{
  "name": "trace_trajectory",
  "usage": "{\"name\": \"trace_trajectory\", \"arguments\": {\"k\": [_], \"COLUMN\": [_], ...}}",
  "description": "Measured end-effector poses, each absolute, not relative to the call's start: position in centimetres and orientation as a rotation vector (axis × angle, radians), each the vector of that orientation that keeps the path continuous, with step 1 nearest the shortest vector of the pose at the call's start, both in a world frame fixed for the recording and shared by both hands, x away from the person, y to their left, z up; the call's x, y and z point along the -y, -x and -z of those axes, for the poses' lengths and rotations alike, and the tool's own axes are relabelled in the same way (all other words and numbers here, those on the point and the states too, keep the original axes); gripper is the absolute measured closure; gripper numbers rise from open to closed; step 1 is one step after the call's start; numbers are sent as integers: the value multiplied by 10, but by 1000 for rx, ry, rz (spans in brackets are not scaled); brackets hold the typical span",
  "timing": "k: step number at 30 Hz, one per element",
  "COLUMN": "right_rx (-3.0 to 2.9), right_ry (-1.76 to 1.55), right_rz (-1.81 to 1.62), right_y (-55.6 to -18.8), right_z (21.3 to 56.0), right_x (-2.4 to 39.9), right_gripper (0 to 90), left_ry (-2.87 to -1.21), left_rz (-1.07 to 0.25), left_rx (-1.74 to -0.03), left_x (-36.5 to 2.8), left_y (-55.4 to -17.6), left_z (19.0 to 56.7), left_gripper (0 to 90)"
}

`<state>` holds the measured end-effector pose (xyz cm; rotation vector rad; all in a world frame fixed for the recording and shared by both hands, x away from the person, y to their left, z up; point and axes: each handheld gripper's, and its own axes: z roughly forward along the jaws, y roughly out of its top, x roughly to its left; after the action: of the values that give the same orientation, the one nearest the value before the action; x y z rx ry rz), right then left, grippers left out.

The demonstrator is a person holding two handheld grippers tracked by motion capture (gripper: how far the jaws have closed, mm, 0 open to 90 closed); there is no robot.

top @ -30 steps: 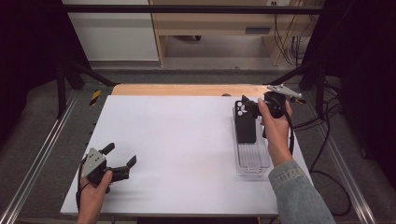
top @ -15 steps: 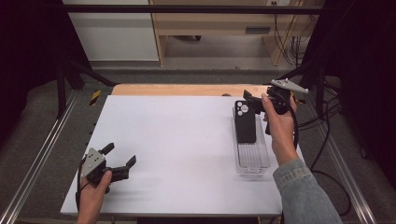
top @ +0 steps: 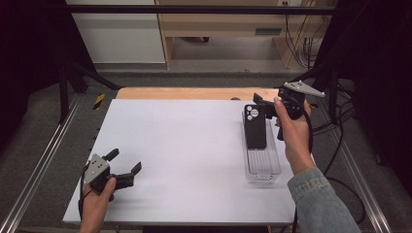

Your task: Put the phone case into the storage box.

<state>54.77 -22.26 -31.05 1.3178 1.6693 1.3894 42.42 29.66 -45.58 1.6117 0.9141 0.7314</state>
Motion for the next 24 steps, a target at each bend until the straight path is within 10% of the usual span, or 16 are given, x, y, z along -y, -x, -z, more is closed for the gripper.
{"name": "trace_trajectory", "arguments": {"k": [24], "right_rx": [-1637], "right_ry": [-1248], "right_rz": [-1425], "right_y": [-538], "right_z": [293], "right_x": [222], "right_gripper": [55], "left_ry": [-1606], "left_rz": [-730], "left_rx": [-909], "left_x": [-299], "left_y": [-422], "left_z": [455], "left_gripper": [15]}}
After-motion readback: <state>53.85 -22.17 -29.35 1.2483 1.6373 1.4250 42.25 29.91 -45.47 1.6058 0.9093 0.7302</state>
